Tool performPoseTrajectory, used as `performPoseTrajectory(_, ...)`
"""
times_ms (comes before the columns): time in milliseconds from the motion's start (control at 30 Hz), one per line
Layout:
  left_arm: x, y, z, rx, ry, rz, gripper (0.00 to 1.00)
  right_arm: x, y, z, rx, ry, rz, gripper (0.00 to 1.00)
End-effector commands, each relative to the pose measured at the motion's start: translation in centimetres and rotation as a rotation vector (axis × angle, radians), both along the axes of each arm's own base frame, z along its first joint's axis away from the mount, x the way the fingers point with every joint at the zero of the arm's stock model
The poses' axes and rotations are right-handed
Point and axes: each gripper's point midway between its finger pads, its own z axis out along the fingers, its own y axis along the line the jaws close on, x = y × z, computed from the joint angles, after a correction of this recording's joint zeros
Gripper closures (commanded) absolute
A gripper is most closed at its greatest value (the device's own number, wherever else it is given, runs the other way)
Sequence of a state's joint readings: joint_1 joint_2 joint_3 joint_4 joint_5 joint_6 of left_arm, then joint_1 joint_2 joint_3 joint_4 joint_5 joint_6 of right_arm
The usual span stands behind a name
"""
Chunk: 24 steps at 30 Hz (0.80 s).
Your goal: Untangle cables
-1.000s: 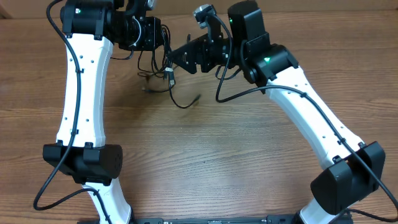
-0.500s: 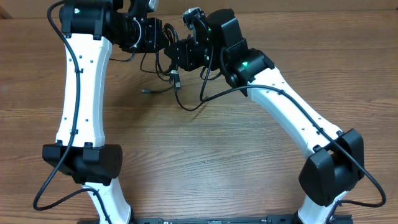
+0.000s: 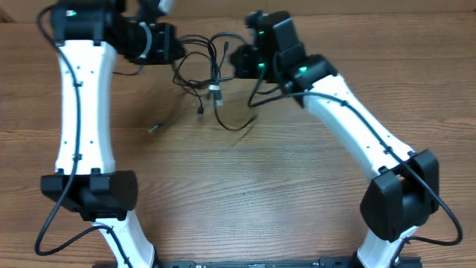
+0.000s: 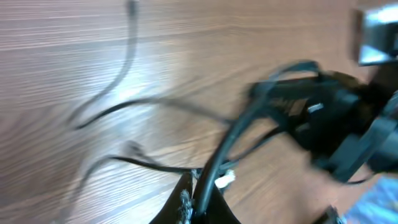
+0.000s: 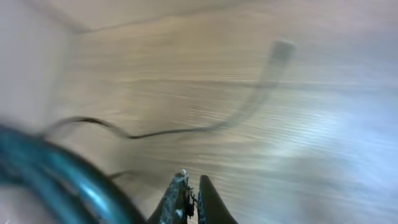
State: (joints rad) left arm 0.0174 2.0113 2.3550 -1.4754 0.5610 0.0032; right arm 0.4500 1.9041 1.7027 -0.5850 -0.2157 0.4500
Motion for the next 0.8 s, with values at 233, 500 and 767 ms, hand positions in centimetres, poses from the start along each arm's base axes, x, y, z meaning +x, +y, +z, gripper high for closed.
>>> performPoseTrajectory(233, 0.7, 11.1, -0.3, 0.142, -0.015, 0.246, 0.96, -0.3, -21.0, -1.5, -0.341, 0.175, -0.585, 0.96)
performPoseTrajectory(500, 0.6, 12.4, -0.3, 0.154, -0.018, 0.269, 0.96, -2.7, -26.9, -2.7, -0.475, 0.280, -0.695, 0.96)
performPoseTrajectory(767, 0.6, 12.7, -0.5, 0.180, -0.018, 0.266, 0.96, -2.7, -19.7, -2.7, -0.301, 0.246, -0.175, 0.96)
